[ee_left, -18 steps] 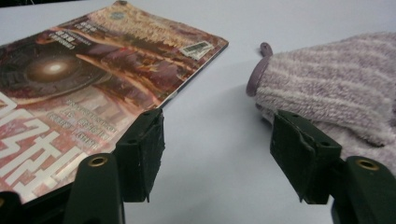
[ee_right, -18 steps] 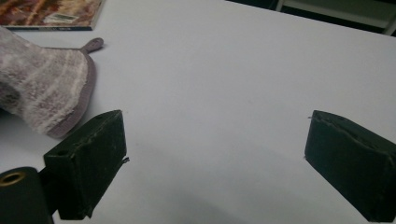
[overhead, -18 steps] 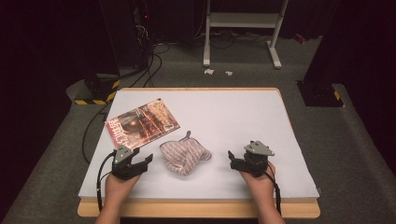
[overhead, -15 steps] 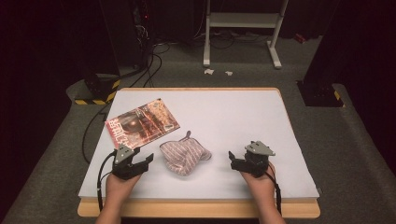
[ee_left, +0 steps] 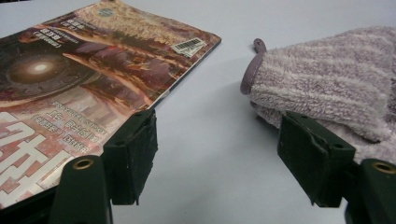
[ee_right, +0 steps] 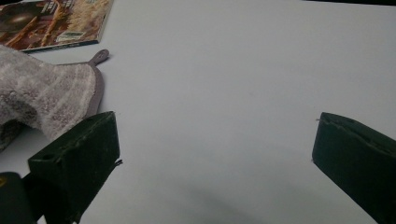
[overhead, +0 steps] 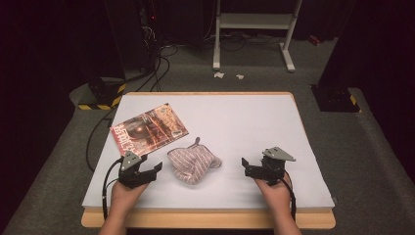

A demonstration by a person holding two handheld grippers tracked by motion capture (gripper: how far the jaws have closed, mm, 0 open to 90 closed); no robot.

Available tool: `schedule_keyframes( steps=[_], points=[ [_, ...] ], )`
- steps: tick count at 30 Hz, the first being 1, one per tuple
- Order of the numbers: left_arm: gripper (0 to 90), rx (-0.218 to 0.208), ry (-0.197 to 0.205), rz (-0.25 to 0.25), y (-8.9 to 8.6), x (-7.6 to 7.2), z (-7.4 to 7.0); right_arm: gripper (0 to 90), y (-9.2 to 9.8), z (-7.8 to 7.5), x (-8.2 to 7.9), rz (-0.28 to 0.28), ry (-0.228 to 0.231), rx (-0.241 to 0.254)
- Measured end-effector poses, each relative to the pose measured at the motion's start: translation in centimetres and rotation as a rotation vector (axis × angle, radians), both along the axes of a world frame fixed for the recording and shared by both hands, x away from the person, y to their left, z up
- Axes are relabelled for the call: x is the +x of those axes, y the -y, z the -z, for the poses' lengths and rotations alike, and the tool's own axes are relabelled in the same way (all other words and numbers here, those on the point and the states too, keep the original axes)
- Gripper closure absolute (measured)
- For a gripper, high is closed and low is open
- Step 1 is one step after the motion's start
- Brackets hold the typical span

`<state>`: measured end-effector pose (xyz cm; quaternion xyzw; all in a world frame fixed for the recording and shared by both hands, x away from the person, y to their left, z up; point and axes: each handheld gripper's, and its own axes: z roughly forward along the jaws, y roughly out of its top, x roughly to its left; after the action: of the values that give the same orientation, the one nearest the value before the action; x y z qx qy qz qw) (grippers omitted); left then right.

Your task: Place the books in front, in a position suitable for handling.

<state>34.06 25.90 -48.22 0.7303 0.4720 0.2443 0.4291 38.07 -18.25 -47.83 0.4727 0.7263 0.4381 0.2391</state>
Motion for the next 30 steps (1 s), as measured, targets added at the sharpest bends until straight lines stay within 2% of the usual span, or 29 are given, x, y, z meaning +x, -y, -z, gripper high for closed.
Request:
schedule_keyframes(
  steps=[3,8,19,22,30],
  points=[
    [28.9,0.007,-0.007,0.001,-0.1,0.0,0.1,1.7,-0.1,-0.2,0.0,-0.006,0.004,-0.007],
    [28.7,-0.003,-0.012,-0.009,-0.3,0.0,0.1,2.6,-0.7,-0.9,-0.2,-0.047,-0.008,-0.001],
    [28.7,-0.014,-0.028,-0.008,-0.7,0.0,0.3,2.2,-1.8,-1.3,-0.6,-0.097,-0.022,0.010],
    [28.8,-0.007,-0.031,-0.006,-0.7,0.1,0.4,2.1,-2.5,-1.5,-0.9,-0.114,-0.006,-0.006],
    [29.5,0.001,-0.040,-0.006,-0.7,0.2,0.5,0.0,-4.2,-1.5,-1.4,-0.150,-0.001,-0.023]
  ],
)
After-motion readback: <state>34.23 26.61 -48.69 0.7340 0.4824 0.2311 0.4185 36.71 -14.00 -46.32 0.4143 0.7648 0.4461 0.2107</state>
